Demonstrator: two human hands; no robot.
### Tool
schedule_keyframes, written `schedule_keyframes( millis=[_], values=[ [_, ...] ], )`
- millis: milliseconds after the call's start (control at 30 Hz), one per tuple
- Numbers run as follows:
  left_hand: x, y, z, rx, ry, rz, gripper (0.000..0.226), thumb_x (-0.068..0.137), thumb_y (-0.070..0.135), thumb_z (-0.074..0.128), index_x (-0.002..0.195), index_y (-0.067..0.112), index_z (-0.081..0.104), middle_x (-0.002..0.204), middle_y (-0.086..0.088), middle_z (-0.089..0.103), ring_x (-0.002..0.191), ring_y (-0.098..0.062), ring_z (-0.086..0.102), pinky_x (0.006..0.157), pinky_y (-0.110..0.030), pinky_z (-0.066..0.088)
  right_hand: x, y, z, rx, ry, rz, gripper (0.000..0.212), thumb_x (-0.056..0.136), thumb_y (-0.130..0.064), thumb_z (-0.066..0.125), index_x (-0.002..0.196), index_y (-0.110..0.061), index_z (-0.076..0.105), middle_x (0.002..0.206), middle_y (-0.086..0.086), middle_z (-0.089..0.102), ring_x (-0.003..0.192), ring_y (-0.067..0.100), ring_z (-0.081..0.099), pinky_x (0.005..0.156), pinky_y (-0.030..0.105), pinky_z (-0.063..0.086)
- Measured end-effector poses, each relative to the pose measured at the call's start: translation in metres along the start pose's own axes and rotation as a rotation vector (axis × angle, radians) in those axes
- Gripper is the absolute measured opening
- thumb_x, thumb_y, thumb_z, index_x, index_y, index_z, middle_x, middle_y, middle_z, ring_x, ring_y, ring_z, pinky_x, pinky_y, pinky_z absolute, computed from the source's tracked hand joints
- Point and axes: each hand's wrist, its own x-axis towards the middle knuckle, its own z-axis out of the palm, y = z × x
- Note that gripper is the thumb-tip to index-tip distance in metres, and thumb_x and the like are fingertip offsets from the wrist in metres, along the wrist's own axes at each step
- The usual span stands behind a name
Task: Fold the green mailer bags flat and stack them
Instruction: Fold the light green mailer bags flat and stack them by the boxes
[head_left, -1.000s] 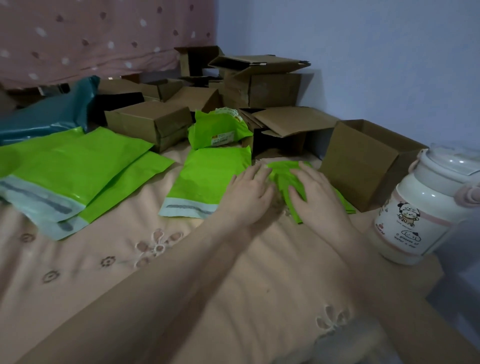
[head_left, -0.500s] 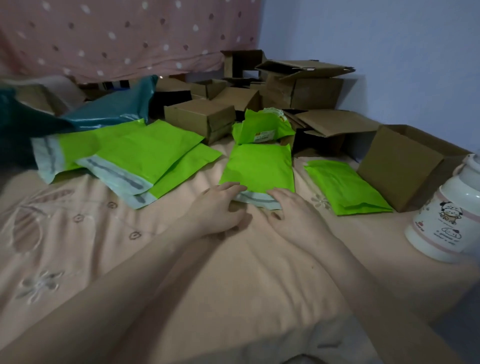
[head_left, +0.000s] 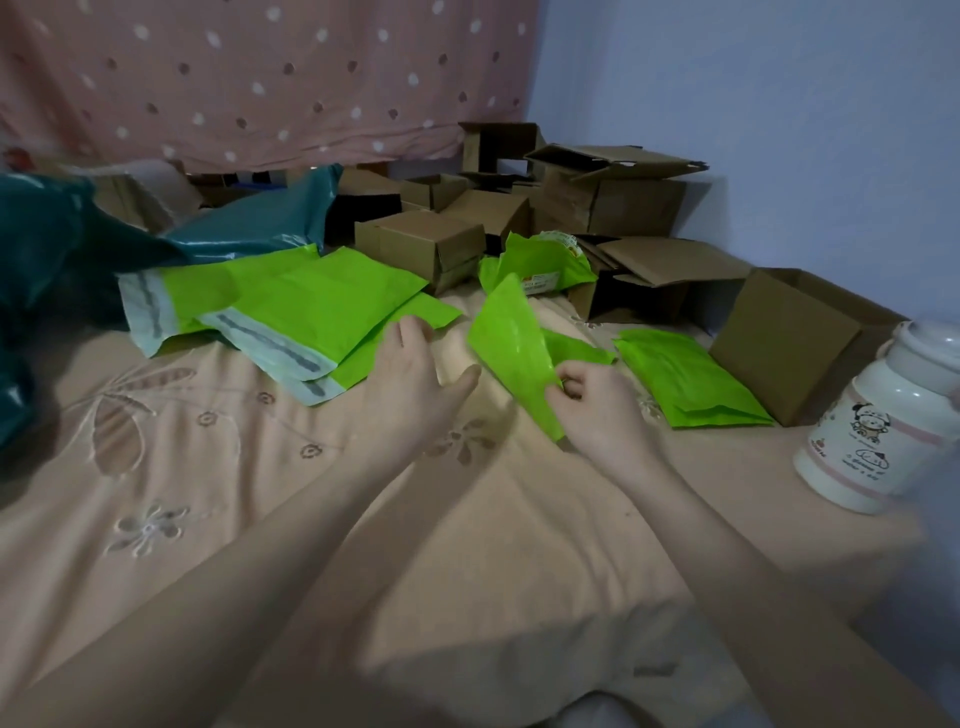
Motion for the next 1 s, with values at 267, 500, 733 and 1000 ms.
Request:
schedule_keyframes(
  millis=[267,500,733,1000],
  values=[
    [-0.022,0.037,-0.042,-0.4,-0.626,0.121,0.093,0.082,0.022,0.07,0.149,0.025,0.006,0.14,0.017,0.018,0.086,0.027,0.048,0.07,-0.01,0.049,-0.005,-0.069,-0.014,0.425,-0.003,-0.017,0.016,0.09,-0.013,0.055,0.097,-0.007,0.067,0.085,0.012,0.073,0.082,0.026,0.068,0.077,0.04,0.053],
    [-0.008,0.054,-0.074,-0.656,-0.19,0.074,0.037,0.088,0.001,0.052,0.114,0.027,0.051,0.099,0.016,0.06,0.09,0.0,0.057,0.086,-0.017,0.046,-0.017,-0.114,-0.029,0.618,-0.156,-0.129,0.017,0.097,-0.03,0.045,0.104,-0.032,0.062,0.103,-0.023,0.063,0.102,-0.01,0.056,0.1,0.027,0.045],
    [-0.003,0.053,-0.1,-0.801,-0.069,-0.122,0.033,0.093,0.001,0.04,0.084,0.025,0.06,0.076,0.012,0.063,0.058,0.008,0.058,0.056,-0.009,0.046,-0.017,-0.109,-0.031,0.393,-0.105,-0.318,0.034,0.089,-0.011,0.058,0.122,-0.019,0.059,0.117,-0.013,0.06,0.115,0.001,0.052,0.099,0.021,0.041],
    [-0.003,0.047,-0.122,-0.872,-0.086,-0.315,0.017,0.09,0.008,0.051,0.078,0.019,0.054,0.07,0.002,0.058,0.059,-0.012,0.056,0.054,-0.024,0.048,-0.01,-0.076,-0.03,0.416,0.076,-0.08,0.072,0.079,-0.022,0.074,0.136,-0.014,0.032,0.133,0.006,0.044,0.117,0.016,0.049,0.101,0.031,0.042]
  ],
)
